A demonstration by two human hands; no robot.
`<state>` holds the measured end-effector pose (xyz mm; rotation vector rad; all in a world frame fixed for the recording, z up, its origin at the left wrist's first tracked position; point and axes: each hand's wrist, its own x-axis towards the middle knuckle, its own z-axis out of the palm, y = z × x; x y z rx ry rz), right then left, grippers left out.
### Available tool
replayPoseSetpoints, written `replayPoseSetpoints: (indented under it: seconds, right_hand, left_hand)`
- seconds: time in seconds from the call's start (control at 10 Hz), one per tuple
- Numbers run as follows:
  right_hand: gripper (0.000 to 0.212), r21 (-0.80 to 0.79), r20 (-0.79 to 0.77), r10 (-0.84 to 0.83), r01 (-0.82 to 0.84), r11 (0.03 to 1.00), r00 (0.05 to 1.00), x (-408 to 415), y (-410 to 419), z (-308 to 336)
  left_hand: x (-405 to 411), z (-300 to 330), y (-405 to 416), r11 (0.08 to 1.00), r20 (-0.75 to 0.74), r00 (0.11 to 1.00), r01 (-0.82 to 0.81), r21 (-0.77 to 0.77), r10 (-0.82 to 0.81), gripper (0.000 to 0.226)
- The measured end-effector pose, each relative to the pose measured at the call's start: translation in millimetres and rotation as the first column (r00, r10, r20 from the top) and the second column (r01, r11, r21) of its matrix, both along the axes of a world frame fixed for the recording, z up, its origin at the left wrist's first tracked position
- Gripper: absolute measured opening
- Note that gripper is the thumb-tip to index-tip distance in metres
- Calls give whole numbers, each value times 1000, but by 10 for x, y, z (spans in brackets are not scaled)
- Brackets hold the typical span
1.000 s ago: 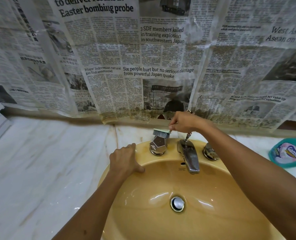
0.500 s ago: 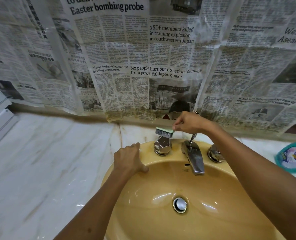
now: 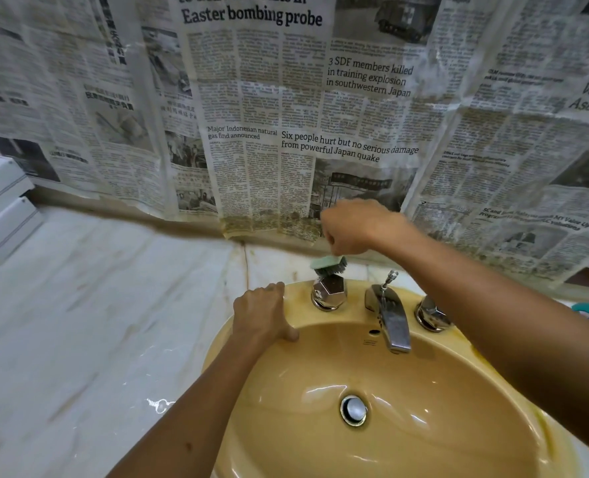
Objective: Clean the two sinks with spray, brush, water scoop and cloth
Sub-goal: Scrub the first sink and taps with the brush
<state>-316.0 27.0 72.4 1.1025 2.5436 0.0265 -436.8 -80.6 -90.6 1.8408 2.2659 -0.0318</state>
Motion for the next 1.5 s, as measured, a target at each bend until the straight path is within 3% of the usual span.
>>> replayPoseSetpoints:
  seconds: [0.2, 0.3, 0.4, 1.1, 1.2, 1.3, 1.5]
  right_hand:
    - [37, -51, 170, 42, -33, 998, 984, -382, -98, 48]
    - [40, 9, 199, 37, -40, 999, 979, -458, -96, 11]
    - [26, -48, 228, 23, -12, 999, 973, -471, -47, -67]
    - [9, -159, 123, -16, 36, 987, 992, -391, -46, -132]
    - [23, 23, 156, 59, -63, 998, 986, -322, -145, -106]
    - [24, 13, 231, 178, -186, 982, 956, -259, -249, -93]
    - [11, 41, 325, 248, -276, 960, 913, -228, -377, -21]
  left_hand:
    - [-12, -29, -5, 1000, 17, 1000, 3, 19, -4, 77]
    - [-18, -38, -6, 1000, 27, 1000, 9, 20, -9, 78]
    - [-31, -56, 4, 1000, 40, 999, 5, 24, -6, 78]
    - [-46, -96, 2, 999, 54, 999, 5, 36, -7, 78]
    - [-43, -96, 15, 999, 51, 999, 9, 32, -11, 79]
    - [-40, -98, 15, 999, 45, 999, 6, 33, -8, 80]
    - [-45, -85, -1, 999, 55, 998, 1, 41, -3, 78]
